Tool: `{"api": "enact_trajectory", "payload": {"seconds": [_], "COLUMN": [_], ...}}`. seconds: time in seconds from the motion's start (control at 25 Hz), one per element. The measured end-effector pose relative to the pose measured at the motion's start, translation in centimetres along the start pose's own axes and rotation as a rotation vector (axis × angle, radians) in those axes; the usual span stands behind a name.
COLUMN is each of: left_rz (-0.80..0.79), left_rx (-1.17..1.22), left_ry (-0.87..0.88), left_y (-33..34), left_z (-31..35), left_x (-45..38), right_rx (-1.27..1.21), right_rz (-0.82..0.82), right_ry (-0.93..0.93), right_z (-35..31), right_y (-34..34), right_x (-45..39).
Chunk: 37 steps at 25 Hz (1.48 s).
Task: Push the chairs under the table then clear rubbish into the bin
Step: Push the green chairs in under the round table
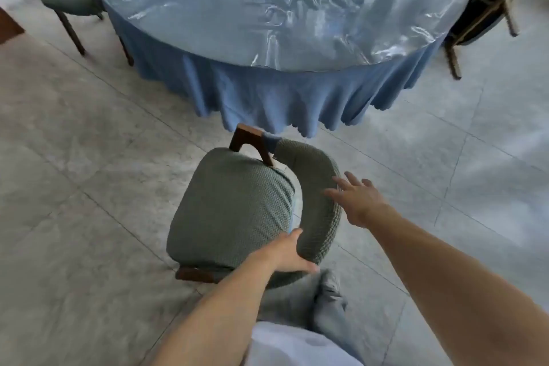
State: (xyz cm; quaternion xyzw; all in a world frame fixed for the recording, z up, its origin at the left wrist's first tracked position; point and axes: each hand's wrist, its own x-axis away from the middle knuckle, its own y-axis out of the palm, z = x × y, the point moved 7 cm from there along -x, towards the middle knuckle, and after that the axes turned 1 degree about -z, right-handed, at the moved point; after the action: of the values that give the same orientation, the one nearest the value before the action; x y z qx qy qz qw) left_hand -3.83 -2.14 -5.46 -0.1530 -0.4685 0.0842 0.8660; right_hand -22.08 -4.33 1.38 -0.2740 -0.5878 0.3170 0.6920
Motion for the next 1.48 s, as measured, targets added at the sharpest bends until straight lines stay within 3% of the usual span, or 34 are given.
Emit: {"api": "enact_trajectory", "payload": {"seconds": [0.12,0.32,0.48,0.6,0.72,1.0,1.28,1.48], "left_rz": [0.1,0.474,0.528,0.51,0.479,0.404,0.388,0.414], "left_rx": [-0.002,0.02,-0.017,-0.108,-0.209,-0.428,-0.653,-0.77], "left_ry": [-0.087,-0.335,-0.403,-0.39,-0.392,-0.344,-0.141,-0.123], "left_y": [2.6,4.9,4.2,3.9,3.6,-0.1,-9.9,-20.4], "left_z": [2.2,4.0,4.1,4.2,3.2,-3.7,-14.2,-24.9], "left_x": [-1.6,-2.6,-2.7,-2.0,-0.6,2.6,4.5,5.2], "right_rx": [0.192,0.398,0.446,0.395,0.344,0.196,0.051,-0.17], "right_rz": [0.011,0.057,0.199,0.266,0.214,0.236,0.194,0.198], "right_ry": [-0.198,-0.468,-0.637,-0.615,-0.578,-0.465,-0.265,-0.213], "right_z": [1.5,0.1,-0.3,-0.2,-1.3,-6.4,-14.4,-23.3], "right_y": [0.3,1.0,1.0,1.0,1.6,0.8,-2.9,-7.1], "right_x": [-3.1,-8.0,-8.4,-7.7,-6.6,-6.5,-8.1,-10.1]}}
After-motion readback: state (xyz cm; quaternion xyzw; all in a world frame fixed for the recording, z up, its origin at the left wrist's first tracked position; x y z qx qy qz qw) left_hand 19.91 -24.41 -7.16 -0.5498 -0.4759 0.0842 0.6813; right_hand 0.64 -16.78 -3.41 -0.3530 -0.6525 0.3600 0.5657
